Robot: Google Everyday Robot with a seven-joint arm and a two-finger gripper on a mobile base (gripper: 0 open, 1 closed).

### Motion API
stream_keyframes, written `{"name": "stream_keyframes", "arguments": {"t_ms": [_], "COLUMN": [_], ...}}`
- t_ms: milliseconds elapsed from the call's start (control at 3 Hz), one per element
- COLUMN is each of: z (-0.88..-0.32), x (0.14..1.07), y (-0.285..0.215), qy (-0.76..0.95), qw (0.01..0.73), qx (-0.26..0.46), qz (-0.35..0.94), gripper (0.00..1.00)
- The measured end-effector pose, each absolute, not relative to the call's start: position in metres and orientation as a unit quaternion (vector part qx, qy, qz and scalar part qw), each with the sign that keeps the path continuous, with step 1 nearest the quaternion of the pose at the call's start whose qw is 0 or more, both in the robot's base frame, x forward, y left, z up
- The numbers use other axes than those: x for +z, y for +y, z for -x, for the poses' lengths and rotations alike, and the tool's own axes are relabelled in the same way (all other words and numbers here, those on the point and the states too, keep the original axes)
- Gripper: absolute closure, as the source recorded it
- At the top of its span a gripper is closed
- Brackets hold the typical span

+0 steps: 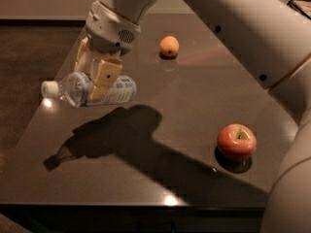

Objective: Move blue plastic bottle near apple

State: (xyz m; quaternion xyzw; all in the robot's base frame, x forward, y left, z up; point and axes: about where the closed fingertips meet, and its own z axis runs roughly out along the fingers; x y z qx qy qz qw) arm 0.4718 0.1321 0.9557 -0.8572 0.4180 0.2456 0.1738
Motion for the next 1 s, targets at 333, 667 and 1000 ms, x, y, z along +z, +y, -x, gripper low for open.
{"name": "stream_keyframes", "arguments": {"t_ms": [333,667,1000], "z": [-0.487,-0.498,-0.498], "x": [0.972,0.980,0.978], "y": [0.126,0.117,0.117], "qy": [0.443,0.464,0.467], "qw": [0.200,0.217,0.217], "qx": [0.270,0.279,0.255], "qz": [0.831,0.812,0.818], "gripper": [1.00,1.00,1.00]}}
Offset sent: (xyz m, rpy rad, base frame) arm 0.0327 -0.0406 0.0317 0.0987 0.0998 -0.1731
